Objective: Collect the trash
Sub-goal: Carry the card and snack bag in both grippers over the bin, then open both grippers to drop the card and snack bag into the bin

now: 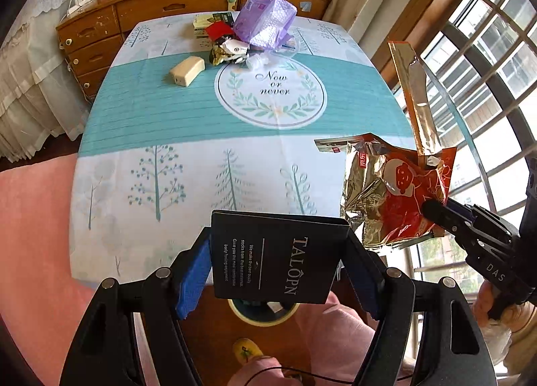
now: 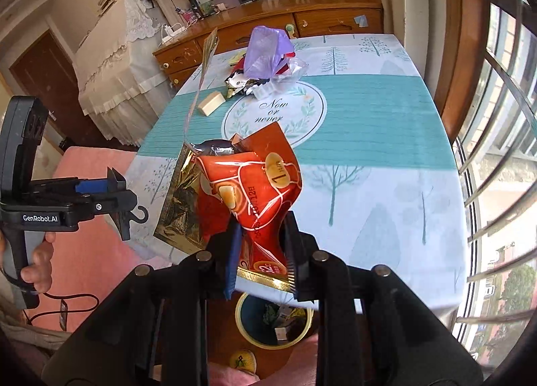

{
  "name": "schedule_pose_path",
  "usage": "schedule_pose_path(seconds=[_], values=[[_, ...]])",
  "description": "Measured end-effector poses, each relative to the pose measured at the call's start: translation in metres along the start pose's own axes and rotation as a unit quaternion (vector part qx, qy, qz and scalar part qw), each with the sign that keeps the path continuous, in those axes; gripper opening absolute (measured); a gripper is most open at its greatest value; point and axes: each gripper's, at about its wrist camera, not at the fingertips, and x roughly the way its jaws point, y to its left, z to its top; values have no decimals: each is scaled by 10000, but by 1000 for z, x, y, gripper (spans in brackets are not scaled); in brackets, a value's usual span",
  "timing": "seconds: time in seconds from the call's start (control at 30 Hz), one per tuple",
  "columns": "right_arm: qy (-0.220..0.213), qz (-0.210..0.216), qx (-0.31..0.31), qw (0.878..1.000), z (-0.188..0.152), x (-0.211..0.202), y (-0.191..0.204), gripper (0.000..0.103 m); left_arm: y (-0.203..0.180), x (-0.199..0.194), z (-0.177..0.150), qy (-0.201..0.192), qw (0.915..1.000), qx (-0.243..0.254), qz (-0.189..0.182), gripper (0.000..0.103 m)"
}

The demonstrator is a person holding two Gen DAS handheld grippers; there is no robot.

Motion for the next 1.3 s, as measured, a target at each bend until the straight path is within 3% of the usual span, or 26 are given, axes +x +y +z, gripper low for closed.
schedule_pose_path(seconds=[0.2, 0.37, 0.57, 0.7, 0.97, 1.3], values=[[78, -205, 123, 9997, -96, -31, 64, 20, 22, -15, -87, 317, 9995, 71, -26, 74], [335, -405, 159, 9985, -158, -44, 98, 20, 25, -6, -138, 636, 9979, 66, -45, 74], [661, -780, 369, 9941, -218, -30, 97, 20, 21, 52, -175, 957, 9953, -114, -50, 74], [985, -1017, 601, 9881, -253, 13, 71, 21, 20, 115, -201, 1209, 9923, -240, -70, 74], [1614, -1268, 920, 9744, -336, 146, 13, 21, 37, 261, -240, 1422, 9890, -362, 161, 74], [1585, -1212, 980, 9750, -407, 292, -39, 21, 63, 420, -274, 1525, 9872, -400, 228, 75]])
